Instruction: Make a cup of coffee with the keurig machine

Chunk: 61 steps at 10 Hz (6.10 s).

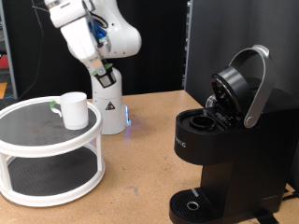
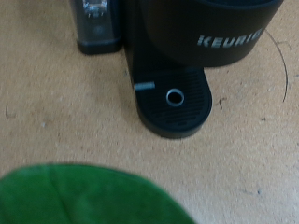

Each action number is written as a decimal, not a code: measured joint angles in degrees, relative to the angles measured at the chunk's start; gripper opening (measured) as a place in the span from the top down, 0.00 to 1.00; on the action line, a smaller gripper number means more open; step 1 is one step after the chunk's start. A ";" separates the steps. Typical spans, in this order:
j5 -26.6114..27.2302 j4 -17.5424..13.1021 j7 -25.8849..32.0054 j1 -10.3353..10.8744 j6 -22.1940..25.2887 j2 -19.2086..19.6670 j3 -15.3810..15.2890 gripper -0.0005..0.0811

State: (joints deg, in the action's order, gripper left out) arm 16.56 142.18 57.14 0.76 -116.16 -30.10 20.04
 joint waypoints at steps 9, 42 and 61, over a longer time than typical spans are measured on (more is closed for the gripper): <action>5.10 -8.82 -5.95 5.69 3.69 7.45 -4.31 0.40; 7.55 -12.29 -18.87 8.73 -13.09 23.94 -17.20 0.40; 9.54 -11.68 -14.88 7.98 -11.65 24.23 -17.15 0.01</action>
State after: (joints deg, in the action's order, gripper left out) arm 26.10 130.50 42.26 8.74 -127.80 -5.88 2.90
